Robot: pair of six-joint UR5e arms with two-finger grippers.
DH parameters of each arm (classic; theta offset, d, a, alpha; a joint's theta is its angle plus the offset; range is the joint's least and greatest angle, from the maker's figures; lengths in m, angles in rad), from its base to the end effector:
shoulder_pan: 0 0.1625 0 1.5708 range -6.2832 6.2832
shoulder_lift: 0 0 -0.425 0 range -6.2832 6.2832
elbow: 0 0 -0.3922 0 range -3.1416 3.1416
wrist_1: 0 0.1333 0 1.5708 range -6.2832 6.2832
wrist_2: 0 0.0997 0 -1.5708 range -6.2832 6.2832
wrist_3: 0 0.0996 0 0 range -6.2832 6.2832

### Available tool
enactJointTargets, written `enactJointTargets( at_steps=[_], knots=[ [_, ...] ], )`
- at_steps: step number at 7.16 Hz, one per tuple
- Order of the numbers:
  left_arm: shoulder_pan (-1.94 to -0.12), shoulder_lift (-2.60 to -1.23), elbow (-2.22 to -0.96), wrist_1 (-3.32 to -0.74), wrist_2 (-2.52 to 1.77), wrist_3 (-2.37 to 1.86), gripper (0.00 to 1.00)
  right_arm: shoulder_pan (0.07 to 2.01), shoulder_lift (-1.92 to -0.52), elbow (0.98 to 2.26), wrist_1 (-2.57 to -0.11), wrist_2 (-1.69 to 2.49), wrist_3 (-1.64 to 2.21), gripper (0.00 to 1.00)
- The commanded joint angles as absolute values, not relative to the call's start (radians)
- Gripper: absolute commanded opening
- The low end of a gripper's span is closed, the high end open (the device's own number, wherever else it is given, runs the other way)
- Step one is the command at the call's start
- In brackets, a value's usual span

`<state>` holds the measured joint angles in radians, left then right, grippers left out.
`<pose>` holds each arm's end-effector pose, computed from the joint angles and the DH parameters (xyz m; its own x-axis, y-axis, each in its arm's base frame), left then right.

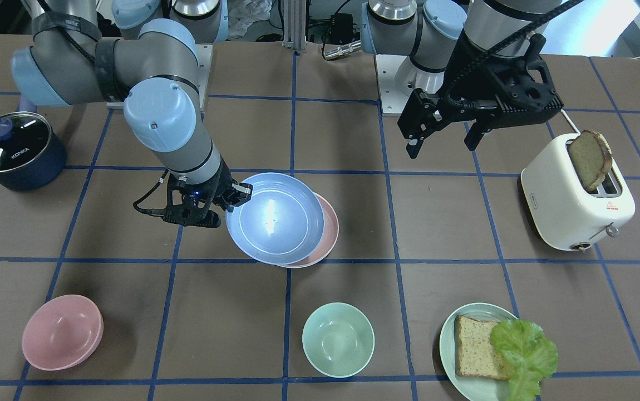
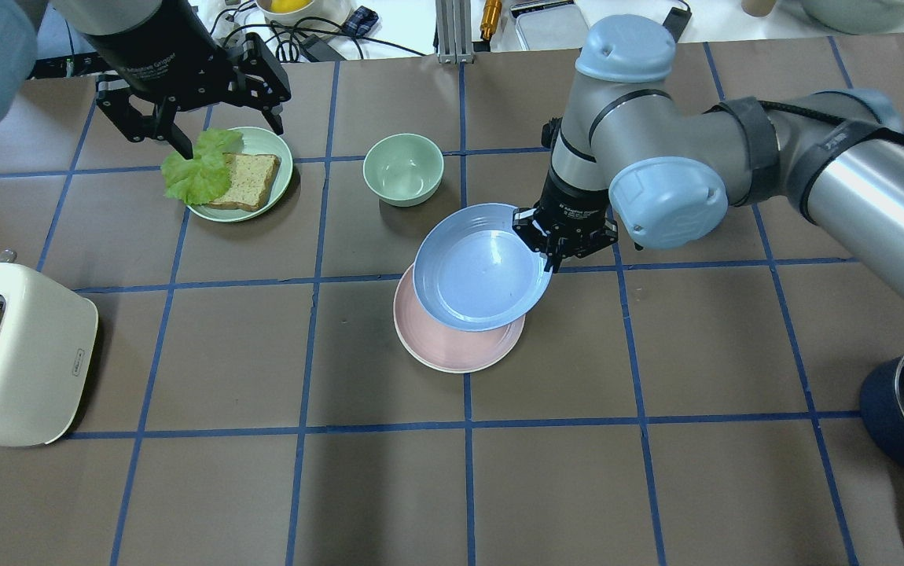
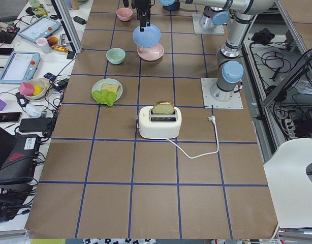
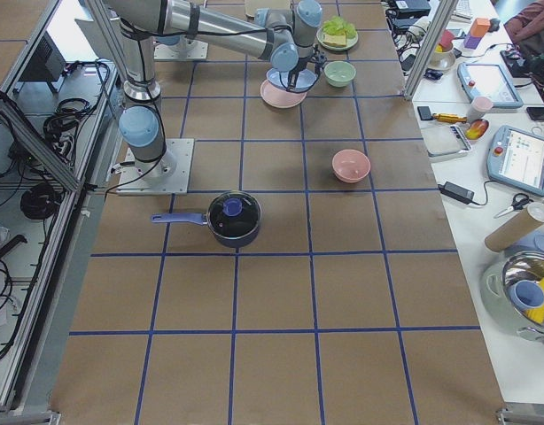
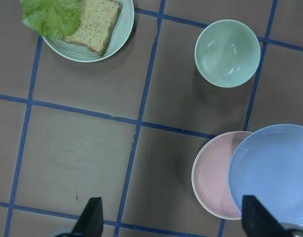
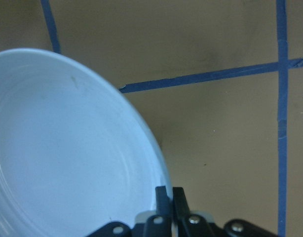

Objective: Stack three plates with pink and blue
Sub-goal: 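Lower the blue plate onto the pink plate with the right gripper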

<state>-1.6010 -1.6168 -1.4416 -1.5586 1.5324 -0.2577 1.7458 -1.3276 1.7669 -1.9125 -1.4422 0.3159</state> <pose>-0.1527 -0.5147 0.5301 -0.9734 -0.2209 0.0612 -0.2255 0.9708 -0.0824 0.2391 -0.5131 0.3002 -0.9842 0.1520 -0.0910 0.1394 0.9814 0.1323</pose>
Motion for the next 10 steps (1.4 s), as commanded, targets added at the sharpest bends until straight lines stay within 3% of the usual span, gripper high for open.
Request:
enactJointTargets(
  at_steps=[1, 10],
  knots=[
    [-1.592, -1.615, -1.443, -1.557, 1.531, -0.258, 1.0, 1.781, -1.322, 1.807, -1.997, -1.439, 0.377, 0.0],
    [-1.591, -1.611, -1.447, -1.559, 1.531, -0.258, 1.0, 1.793, -1.319, 1.841, -2.014, -1.418, 0.383, 0.0]
  ],
)
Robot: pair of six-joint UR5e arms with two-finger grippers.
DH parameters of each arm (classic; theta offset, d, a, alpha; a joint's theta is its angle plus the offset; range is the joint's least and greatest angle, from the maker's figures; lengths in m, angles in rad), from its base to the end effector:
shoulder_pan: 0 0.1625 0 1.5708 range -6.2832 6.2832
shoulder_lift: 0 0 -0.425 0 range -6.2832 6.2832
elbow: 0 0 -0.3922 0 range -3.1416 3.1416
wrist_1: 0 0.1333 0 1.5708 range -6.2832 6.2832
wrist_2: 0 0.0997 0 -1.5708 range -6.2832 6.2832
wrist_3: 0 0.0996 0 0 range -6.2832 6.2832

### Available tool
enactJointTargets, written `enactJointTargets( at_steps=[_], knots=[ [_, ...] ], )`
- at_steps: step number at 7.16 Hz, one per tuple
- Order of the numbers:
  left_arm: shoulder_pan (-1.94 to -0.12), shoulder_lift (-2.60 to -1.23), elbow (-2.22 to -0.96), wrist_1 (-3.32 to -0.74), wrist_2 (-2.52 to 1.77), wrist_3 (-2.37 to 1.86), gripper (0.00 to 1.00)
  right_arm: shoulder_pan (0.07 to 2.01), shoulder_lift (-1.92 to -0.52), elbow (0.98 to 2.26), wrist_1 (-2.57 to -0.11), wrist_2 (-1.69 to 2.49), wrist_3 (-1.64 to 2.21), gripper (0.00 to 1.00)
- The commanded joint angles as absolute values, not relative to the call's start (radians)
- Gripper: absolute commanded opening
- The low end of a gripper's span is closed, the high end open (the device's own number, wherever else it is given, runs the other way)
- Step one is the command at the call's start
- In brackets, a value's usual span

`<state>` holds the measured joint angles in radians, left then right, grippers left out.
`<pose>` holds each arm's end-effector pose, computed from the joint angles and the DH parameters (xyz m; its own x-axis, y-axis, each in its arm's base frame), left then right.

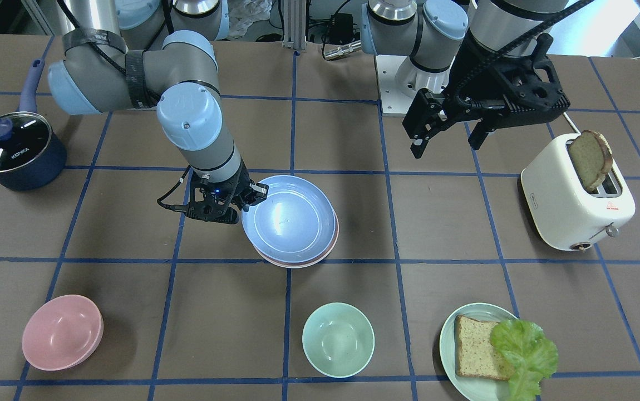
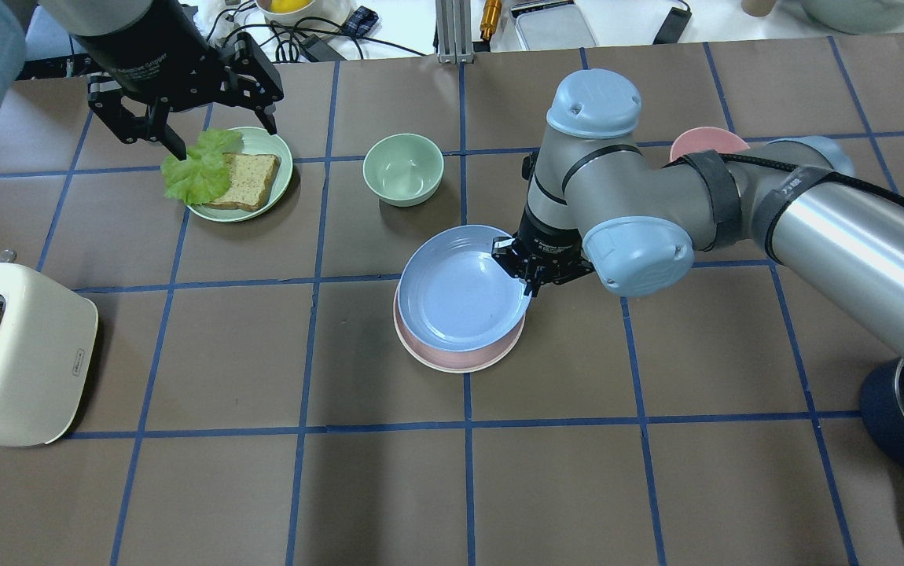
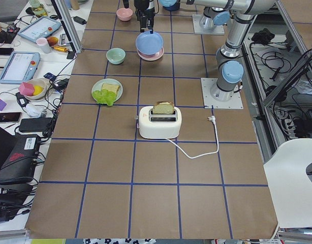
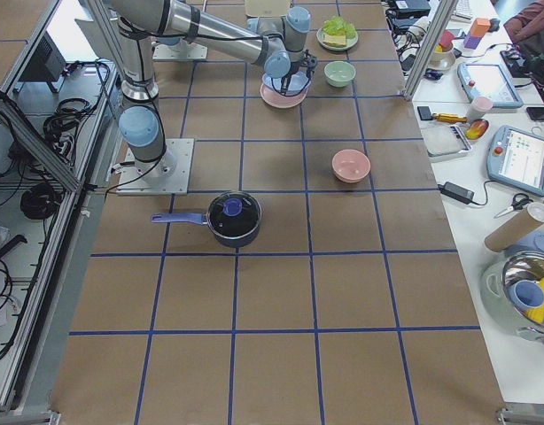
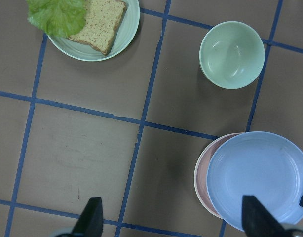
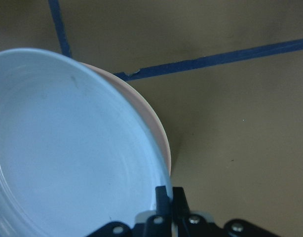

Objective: Stack three plates with pink and blue
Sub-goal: 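Lower the blue plate onto the pink plate with the right gripper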

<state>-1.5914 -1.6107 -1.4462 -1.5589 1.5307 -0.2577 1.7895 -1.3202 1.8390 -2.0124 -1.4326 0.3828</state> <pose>-0.1479 -0.5136 0.5309 -0.9711 -0.2300 0.0632 -0.2348 0.9685 -0.0831 0.2602 -0.4931 0.2737 -0.9798 0.1738 -0.0986 0.1613 0.9792 0.1228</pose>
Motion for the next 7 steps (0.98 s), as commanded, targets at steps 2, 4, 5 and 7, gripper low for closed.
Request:
enactJointTargets(
  at_steps=[2, 4, 5, 7],
  knots=[
    [-1.589, -1.611, -1.447, -1.559, 1.529, -0.258, 1.0, 1.796, -1.313, 1.841, -2.014, -1.414, 0.382, 0.0],
    [-1.591, -1.611, -1.447, -1.559, 1.529, -0.258, 1.0, 1.796, -1.31, 1.842, -2.014, -1.416, 0.382, 0.0],
    [-1.589, -1.611, -1.447, -1.557, 1.528, -0.258, 1.0, 1.796, -1.309, 1.842, -2.013, -1.414, 0.38, 0.0],
    [-1.589, -1.611, -1.447, -1.557, 1.529, -0.258, 1.0, 1.796, -1.302, 1.851, -2.014, -1.414, 0.38, 0.0]
  ],
)
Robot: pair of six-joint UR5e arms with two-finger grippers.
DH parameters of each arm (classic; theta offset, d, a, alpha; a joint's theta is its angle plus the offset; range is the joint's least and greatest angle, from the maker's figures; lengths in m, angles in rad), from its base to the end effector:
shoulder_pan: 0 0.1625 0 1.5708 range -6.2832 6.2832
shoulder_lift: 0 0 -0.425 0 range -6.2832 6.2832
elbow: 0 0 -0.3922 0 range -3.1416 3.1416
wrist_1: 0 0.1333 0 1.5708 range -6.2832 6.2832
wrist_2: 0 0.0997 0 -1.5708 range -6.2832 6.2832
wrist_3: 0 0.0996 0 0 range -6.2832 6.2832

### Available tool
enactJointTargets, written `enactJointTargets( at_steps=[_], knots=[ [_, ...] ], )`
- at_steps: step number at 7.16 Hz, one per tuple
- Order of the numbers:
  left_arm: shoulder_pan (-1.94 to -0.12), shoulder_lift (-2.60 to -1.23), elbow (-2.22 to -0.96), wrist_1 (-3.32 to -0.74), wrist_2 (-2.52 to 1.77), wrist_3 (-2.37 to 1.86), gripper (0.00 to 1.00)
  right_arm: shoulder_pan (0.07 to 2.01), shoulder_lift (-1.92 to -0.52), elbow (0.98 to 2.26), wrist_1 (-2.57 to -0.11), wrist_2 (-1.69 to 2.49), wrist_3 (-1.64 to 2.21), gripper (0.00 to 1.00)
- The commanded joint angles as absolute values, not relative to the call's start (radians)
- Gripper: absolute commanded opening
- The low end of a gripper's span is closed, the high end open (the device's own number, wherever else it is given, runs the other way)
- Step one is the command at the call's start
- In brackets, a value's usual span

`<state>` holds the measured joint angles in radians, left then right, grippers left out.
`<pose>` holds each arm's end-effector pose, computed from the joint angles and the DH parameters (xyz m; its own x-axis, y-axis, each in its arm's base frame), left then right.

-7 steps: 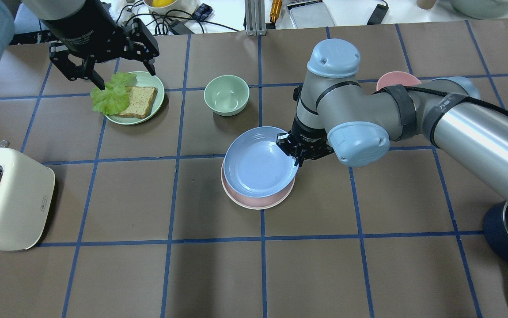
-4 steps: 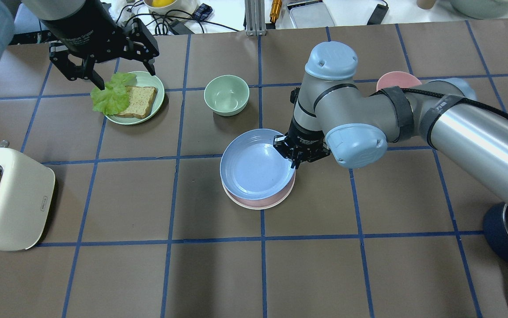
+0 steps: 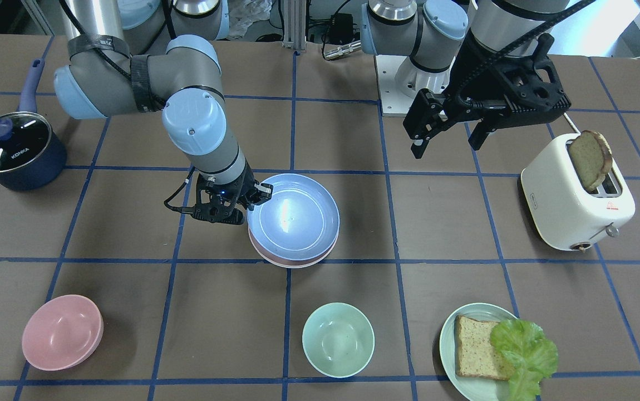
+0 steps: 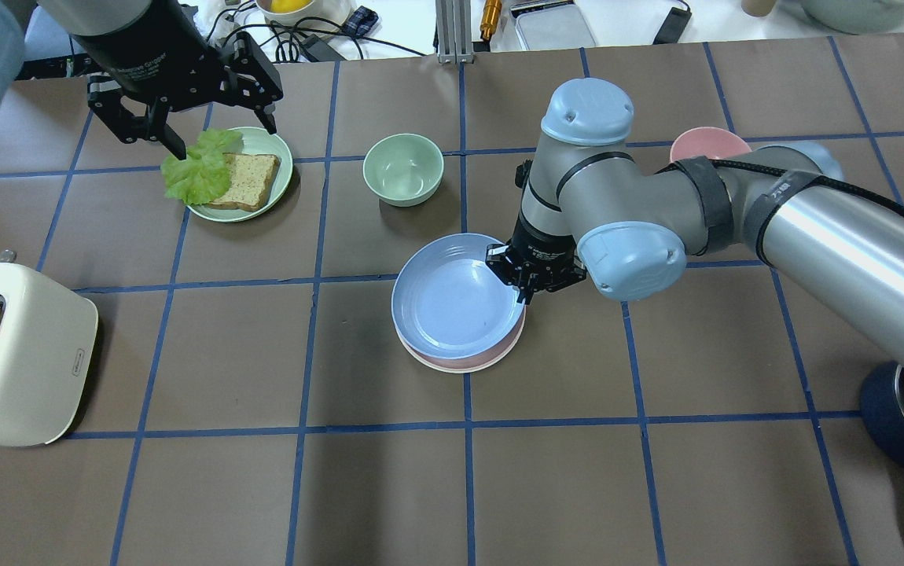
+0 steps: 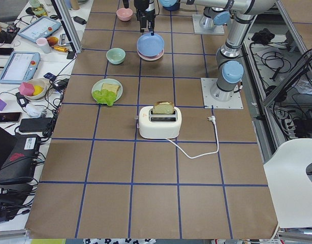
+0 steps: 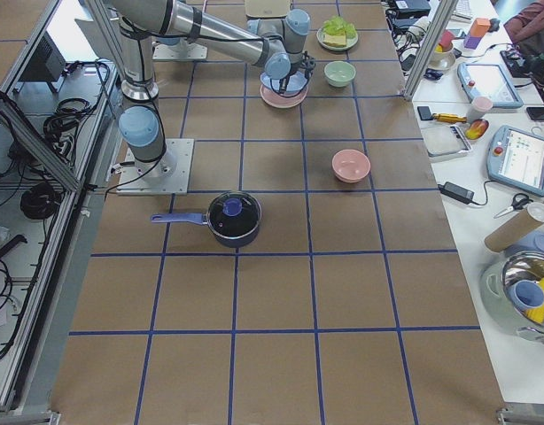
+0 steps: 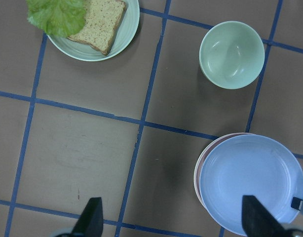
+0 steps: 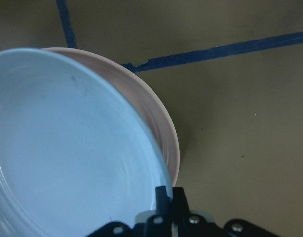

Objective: Stack three plates with pink and blue
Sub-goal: 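Lower the blue plate onto the pink plate with the right gripper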

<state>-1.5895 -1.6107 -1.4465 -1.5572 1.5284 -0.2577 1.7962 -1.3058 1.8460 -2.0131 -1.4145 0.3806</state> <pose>-0.1472 -0.5141 0.5309 -0.9706 -0.2315 0.0657 -0.2366 0.9680 -0.0838 0.2651 -0.4904 0.2633 -0.9797 0.1691 -0.1075 0.1524 0.9771 0.1483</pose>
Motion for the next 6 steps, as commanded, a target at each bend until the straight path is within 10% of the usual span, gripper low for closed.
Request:
enactJointTargets(
  at_steps=[1, 6],
  knots=[
    [-1.589, -1.611, -1.447, -1.557, 1.528, -0.258, 1.0, 1.796, -1.302, 1.855, -2.016, -1.414, 0.38, 0.0],
    [-1.589, -1.611, -1.445, -1.559, 1.529, -0.258, 1.0, 1.796, -1.292, 1.867, -2.045, -1.396, 0.374, 0.0]
  ],
)
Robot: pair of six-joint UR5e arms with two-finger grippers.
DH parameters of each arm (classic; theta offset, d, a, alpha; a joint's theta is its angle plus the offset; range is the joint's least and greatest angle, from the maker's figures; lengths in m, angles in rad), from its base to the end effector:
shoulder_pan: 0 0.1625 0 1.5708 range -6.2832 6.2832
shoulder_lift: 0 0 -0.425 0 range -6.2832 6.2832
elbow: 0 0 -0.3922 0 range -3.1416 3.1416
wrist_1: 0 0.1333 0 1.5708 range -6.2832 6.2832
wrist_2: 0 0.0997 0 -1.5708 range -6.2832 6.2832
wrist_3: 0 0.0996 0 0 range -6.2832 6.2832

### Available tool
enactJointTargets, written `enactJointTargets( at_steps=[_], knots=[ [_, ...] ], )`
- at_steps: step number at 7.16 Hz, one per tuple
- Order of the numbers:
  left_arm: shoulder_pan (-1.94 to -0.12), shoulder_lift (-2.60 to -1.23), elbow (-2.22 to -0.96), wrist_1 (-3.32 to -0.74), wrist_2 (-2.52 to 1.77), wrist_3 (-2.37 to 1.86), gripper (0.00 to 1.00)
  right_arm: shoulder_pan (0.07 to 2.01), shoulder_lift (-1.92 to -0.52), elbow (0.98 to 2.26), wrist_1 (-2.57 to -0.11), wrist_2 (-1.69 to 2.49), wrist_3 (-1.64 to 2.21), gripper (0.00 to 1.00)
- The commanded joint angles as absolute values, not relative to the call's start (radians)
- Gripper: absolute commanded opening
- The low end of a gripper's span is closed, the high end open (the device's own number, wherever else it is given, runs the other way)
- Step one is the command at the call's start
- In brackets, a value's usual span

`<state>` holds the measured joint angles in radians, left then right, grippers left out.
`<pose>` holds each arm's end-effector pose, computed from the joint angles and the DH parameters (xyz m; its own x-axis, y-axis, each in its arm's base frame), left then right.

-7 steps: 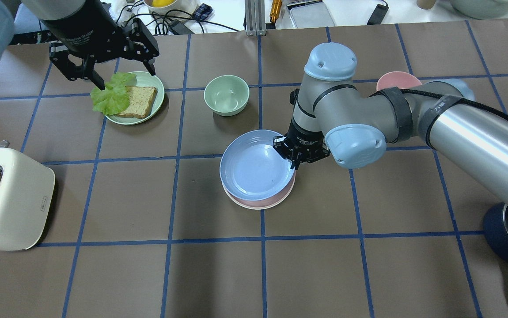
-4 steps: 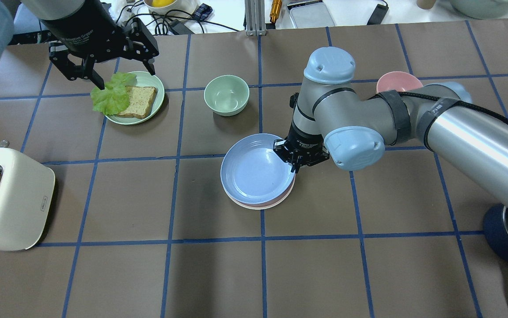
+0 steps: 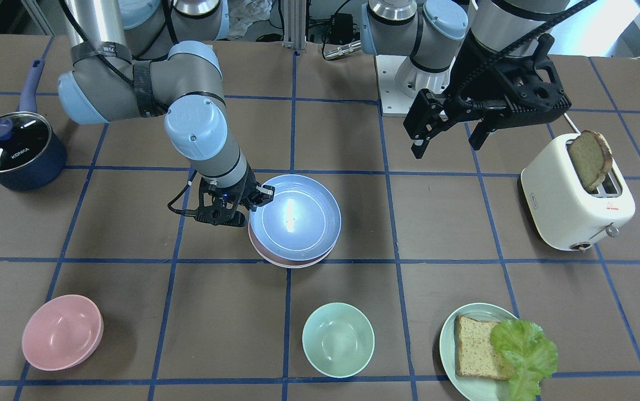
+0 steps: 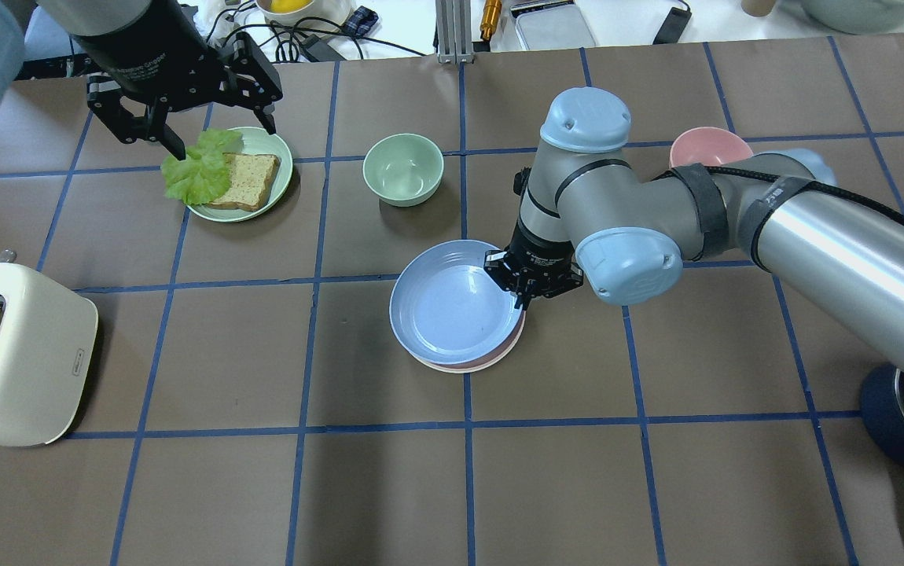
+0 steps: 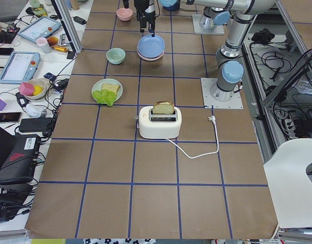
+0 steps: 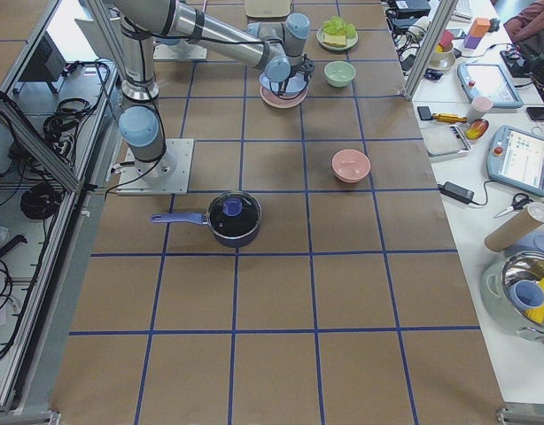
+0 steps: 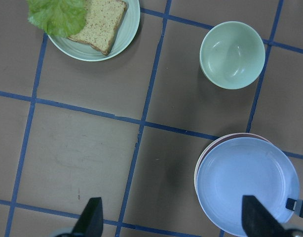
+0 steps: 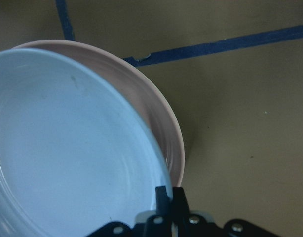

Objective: Stack three plates with pink and blue
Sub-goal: 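Open the right gripper and raise it off the plate stack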

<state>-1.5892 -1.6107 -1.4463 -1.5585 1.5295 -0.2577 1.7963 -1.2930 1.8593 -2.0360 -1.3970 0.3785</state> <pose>-0.1469 -0.5140 0.5309 -0.9706 -0.2320 0.0644 -0.2369 0.9680 -0.0831 0.2667 -0.4896 0.2531 -0.9779 0.1695 -0.1226 0.1495 0.9762 0.1574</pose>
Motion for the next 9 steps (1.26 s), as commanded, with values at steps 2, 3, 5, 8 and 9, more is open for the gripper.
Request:
enactJointTargets(
  at_steps=[2, 3, 5, 8, 9],
  knots=[
    [-1.589, -1.611, -1.447, -1.559, 1.529, -0.258, 1.0, 1.796, -1.289, 1.876, -2.06, -1.396, 0.371, 0.0],
    [-1.589, -1.611, -1.445, -1.559, 1.528, -0.258, 1.0, 1.796, -1.287, 1.875, -2.06, -1.396, 0.371, 0.0],
    [-1.589, -1.611, -1.445, -1.559, 1.528, -0.258, 1.0, 1.796, -1.276, 1.875, -2.078, -1.394, 0.374, 0.0],
    [-1.589, -1.609, -1.445, -1.559, 1.531, -0.256, 1.0, 1.795, -1.276, 1.873, -2.079, -1.396, 0.371, 0.25],
    [-1.589, -1.611, -1.445, -1.559, 1.531, -0.255, 1.0, 1.793, -1.276, 1.871, -2.08, -1.396, 0.37, 0.43]
  ],
)
